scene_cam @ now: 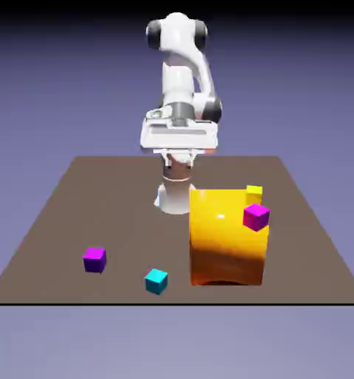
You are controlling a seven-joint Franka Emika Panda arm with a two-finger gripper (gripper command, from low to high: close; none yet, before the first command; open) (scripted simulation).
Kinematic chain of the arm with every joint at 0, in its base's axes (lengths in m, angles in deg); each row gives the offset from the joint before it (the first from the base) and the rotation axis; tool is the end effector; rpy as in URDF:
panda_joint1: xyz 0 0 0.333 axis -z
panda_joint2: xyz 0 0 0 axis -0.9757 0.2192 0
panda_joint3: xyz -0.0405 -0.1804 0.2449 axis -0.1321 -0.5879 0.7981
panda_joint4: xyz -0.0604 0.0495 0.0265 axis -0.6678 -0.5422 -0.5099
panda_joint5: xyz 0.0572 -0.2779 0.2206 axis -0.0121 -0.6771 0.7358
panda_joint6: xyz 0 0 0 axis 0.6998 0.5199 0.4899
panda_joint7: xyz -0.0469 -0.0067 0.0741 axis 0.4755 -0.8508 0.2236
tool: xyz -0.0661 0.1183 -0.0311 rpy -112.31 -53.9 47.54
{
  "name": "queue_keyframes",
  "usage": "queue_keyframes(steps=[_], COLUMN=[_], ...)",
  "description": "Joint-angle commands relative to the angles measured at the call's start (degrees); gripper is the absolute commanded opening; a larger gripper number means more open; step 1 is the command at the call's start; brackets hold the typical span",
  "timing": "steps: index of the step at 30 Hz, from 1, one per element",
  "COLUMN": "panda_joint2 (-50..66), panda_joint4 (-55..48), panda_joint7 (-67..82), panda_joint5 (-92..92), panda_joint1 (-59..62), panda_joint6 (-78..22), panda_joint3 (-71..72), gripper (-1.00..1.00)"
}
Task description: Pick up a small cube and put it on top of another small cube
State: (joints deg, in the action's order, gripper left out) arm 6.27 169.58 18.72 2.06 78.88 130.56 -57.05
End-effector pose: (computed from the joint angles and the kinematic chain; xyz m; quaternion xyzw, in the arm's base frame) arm 0.3959 -0.0049 0.4404 -0.8550 0.3609 -0.3467 0.1366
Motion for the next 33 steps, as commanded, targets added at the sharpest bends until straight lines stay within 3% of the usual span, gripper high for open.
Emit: queue_keyframes(steps=[1,28,33], panda_joint2=[1.56,43.55,50.2], panda_joint4=[-0.59,-16.6,-18.12], panda_joint7=[-2.5,-69.77,-73.46], panda_joint5=[-0.37,-10.45,-14.51], panda_joint1=[1.85,51.69,48.79], panda_joint6=[-0.62,-17.26,-12.59], panda_joint3=[0.63,17.62,13.52], gripper=[0.0,0.0,0.0])
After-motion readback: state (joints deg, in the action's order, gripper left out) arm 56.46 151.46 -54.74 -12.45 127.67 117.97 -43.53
